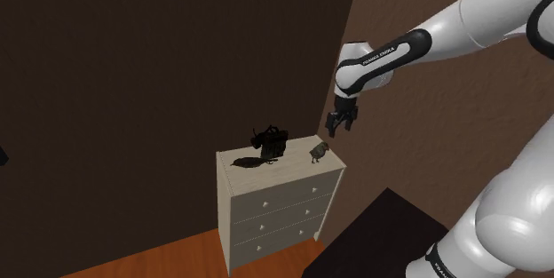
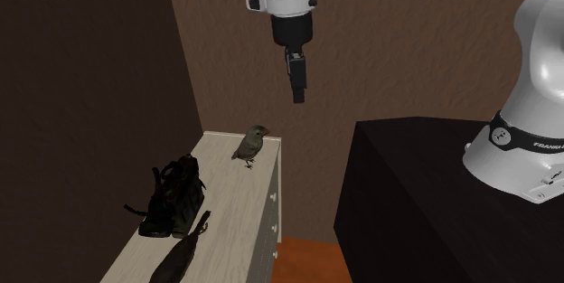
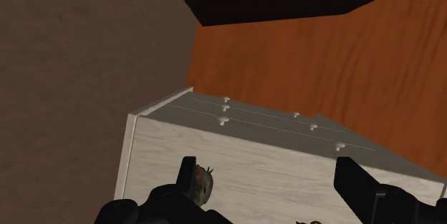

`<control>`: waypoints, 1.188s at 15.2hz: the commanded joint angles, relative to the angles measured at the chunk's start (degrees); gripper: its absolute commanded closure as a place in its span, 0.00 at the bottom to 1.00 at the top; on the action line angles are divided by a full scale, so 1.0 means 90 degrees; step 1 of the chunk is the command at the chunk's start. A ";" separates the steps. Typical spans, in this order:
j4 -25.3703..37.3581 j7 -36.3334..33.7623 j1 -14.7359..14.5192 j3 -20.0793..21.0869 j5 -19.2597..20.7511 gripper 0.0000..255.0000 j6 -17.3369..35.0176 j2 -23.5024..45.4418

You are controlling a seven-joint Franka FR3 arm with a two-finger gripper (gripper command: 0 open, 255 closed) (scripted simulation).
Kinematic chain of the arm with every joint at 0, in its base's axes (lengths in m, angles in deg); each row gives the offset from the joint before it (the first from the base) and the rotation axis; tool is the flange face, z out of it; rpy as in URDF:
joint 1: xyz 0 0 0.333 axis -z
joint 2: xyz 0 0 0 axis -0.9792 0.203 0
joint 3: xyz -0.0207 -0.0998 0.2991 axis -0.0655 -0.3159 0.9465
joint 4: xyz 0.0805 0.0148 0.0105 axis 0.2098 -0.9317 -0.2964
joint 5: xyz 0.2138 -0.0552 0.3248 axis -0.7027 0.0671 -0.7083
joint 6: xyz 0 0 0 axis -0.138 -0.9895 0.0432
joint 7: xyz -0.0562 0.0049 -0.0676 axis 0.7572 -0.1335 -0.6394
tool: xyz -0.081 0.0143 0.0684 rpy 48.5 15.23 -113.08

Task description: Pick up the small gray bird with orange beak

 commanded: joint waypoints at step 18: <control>0.2675 0.0559 0.0605 0.0051 -0.0609 0.00 0.1092 0.3861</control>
